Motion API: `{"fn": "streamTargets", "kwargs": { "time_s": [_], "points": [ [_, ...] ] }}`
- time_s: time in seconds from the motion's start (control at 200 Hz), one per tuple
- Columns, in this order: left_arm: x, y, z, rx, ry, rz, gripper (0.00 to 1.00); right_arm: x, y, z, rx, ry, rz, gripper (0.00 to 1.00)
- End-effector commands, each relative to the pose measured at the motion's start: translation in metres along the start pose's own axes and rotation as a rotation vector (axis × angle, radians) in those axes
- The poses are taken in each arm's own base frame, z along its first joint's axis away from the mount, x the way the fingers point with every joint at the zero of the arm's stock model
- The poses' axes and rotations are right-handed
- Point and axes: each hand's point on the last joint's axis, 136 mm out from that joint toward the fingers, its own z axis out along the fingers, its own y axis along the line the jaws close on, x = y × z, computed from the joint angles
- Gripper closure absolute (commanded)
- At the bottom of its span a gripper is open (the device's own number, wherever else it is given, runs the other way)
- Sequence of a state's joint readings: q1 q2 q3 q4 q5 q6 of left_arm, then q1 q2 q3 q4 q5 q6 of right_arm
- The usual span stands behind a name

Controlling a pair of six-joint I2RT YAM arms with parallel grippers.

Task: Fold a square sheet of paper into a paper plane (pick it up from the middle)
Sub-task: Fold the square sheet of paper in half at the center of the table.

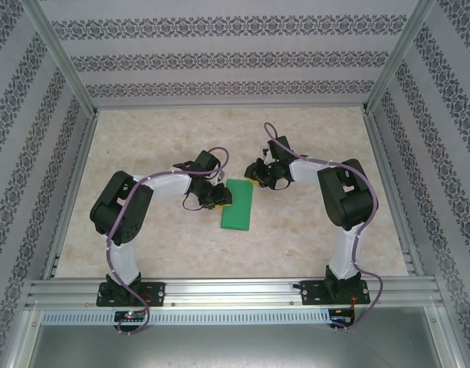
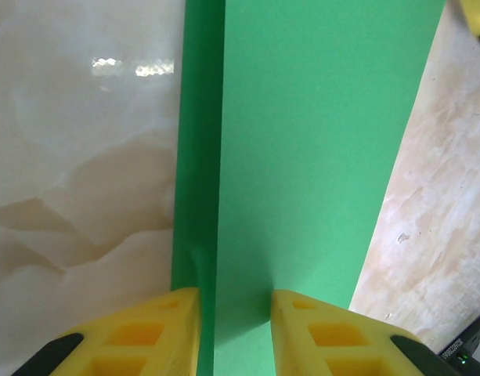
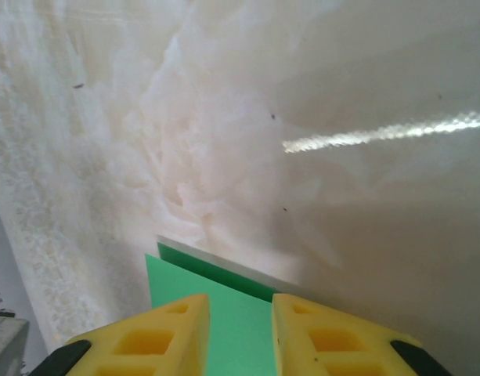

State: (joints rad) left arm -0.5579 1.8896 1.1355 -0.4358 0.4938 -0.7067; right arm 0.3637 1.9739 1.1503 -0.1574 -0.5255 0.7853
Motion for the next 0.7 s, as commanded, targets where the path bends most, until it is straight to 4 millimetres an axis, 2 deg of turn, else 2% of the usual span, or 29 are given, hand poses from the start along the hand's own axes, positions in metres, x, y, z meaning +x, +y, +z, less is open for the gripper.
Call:
{"fn": "streamTargets", "kwargs": {
  "time_s": [0.0,0.17,0.295,0.385,0.525,0.609,0.694],
  "points": [
    [-0.002,-0.019,-0.007,0.050,-0.014,0.051,0.70,-0.011,0.012,-0.004,-0.040,-0.020,-0.011,0.72],
    [-0.002,-0.023,-0.007,0.069,-0.011,0.053,0.70,-0.002,-0.016,0.015,-0.018,0.009,0.053,0.72],
    [-0.001,-0.023,-0.007,0.072,-0.010,0.052,0.70,0.000,-0.027,0.015,0.026,0.015,0.060,0.72],
    [-0.001,-0.024,-0.008,0.073,-0.012,0.054,0.70,-0.004,-0.013,0.006,0.010,0.007,0.031,0.72],
    [-0.002,-0.025,-0.009,0.078,-0.016,0.055,0.70,-0.006,0.019,-0.024,-0.032,-0.020,-0.038,0.70],
    [-0.001,-0.026,-0.009,0.089,-0.017,0.053,0.70,0.001,0.024,-0.036,-0.030,-0.032,-0.056,0.70],
    [-0.001,-0.028,-0.009,0.101,-0.015,0.051,0.70,0.013,0.023,-0.038,-0.037,-0.022,-0.053,0.70]
  ]
}}
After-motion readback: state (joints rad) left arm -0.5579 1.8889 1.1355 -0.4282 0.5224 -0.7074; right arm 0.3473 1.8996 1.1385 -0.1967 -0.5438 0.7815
